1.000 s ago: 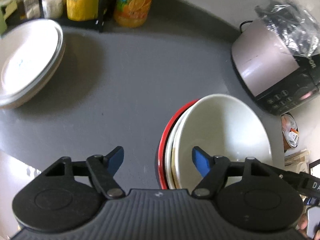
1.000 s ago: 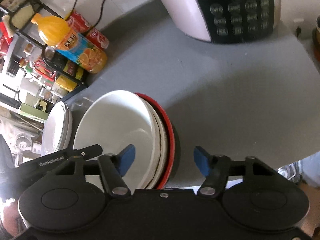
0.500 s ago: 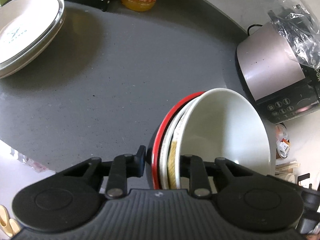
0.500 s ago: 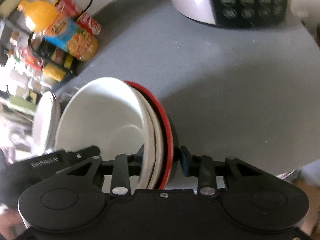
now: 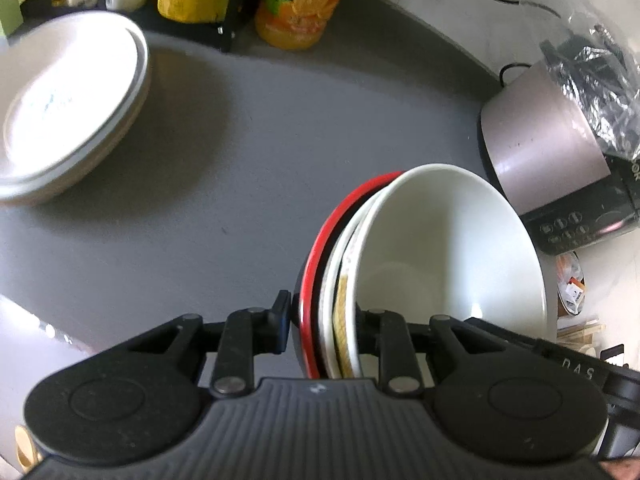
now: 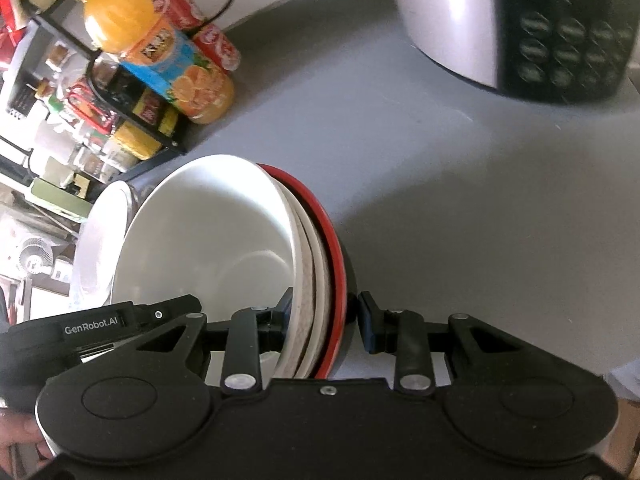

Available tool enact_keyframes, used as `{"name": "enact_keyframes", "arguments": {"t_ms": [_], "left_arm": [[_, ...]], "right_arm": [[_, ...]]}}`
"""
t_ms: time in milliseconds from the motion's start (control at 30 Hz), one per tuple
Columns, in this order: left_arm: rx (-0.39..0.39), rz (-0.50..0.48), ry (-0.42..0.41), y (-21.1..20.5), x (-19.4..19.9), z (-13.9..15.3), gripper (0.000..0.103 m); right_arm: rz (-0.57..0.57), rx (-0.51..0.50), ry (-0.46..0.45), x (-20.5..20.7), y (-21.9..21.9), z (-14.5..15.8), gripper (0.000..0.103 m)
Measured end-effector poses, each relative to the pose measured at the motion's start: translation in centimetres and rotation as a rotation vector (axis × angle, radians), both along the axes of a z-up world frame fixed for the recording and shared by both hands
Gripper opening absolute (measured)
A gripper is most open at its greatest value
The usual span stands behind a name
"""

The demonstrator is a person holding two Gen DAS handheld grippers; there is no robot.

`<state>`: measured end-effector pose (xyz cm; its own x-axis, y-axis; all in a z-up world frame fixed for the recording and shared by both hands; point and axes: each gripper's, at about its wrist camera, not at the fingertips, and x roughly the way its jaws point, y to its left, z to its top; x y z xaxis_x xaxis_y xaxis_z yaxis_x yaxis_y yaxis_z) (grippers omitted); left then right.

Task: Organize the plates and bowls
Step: 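Carry the red bowl stack with both grippers onto the plate stack, open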

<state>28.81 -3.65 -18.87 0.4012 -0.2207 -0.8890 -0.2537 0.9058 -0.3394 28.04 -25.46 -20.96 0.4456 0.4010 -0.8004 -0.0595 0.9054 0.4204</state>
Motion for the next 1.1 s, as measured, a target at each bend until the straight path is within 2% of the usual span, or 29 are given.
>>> {"name": "enact_keyframes", "arguments": {"t_ms": [133, 733, 1100], "left_arm": [[-0.013, 0.033, 0.000, 2.0, 0.6, 0.8, 0.024], [0.013, 0.065, -0.039, 10.3, 2.6, 3.9, 0.024], [0.017, 0.124, -0.065, 16.1, 1.9, 4.7, 0.024]], "right_arm": [[0.043, -0.017, -0.036, 0.9, 1.9, 1.0, 0.031], [0.113, -0.008, -0.085, 3.4, 9.9, 3.4, 0.031], [0.152, -0.006, -0.117, 4.8, 16.8, 4.4, 0.031]]}}
